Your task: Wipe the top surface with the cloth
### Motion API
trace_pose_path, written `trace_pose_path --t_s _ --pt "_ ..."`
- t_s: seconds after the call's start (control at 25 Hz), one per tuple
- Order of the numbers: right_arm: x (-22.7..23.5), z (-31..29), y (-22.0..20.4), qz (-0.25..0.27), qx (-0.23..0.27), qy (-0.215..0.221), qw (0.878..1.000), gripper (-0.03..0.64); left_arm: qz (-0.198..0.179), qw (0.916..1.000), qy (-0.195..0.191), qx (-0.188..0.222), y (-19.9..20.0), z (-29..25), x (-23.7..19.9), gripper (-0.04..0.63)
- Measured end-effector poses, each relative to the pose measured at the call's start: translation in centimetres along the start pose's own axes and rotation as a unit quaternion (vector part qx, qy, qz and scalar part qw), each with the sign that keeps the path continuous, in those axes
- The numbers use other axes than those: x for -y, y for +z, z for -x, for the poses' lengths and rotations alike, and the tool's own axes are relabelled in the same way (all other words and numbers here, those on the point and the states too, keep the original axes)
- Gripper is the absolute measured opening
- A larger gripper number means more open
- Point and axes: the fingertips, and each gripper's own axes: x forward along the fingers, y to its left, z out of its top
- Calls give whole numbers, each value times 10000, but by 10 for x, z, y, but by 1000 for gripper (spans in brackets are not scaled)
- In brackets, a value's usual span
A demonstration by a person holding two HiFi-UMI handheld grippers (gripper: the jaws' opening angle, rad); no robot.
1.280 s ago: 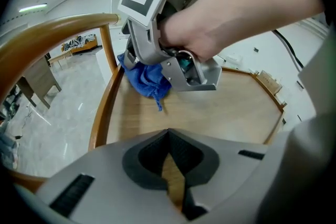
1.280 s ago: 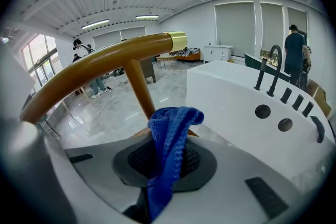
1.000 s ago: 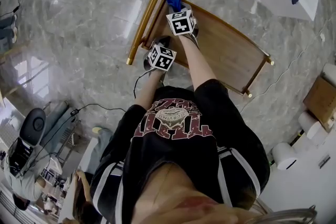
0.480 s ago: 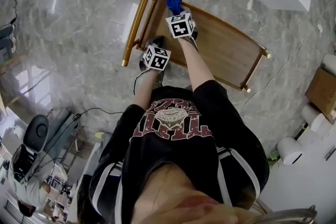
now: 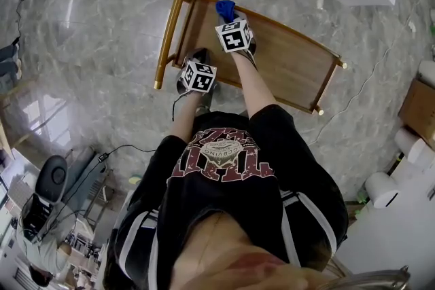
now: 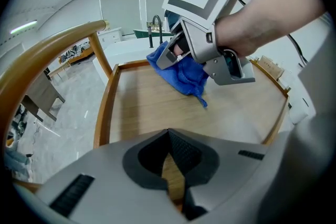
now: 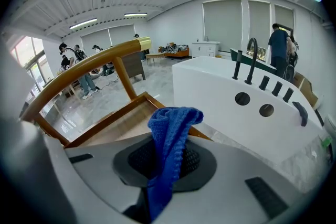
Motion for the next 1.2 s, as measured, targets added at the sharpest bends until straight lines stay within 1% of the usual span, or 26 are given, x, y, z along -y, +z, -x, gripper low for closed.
trace_pose_path --t_s 0.64,1.2 --pt "37 29 -28 -234 -24 -193 9995 58 -158 9998 91 -121 1 -1 4 46" --pt "67 52 -48 -362 -18 -354 9987 58 -179 9995 189 -170 2 0 5 46"
